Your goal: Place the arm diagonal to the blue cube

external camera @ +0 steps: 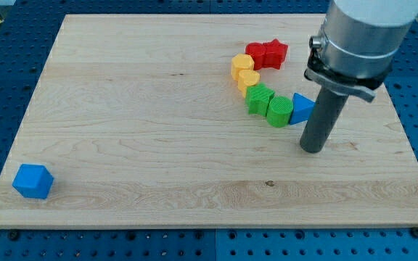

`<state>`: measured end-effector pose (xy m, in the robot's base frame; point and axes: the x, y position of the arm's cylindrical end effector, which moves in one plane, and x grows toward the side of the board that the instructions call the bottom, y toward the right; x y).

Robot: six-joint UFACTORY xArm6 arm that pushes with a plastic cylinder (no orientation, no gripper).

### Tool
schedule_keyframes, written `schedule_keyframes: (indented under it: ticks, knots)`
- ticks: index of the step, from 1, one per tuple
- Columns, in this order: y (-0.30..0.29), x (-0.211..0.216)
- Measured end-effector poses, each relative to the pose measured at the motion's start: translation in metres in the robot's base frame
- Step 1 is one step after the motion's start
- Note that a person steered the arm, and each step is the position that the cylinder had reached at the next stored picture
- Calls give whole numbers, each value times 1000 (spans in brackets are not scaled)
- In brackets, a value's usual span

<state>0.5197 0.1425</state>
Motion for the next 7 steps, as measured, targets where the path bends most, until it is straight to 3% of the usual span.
schedule_keyframes:
  ticks: [3,6,7]
  knots:
    - [-57,27]
    - [-101,99]
    - [-104,97]
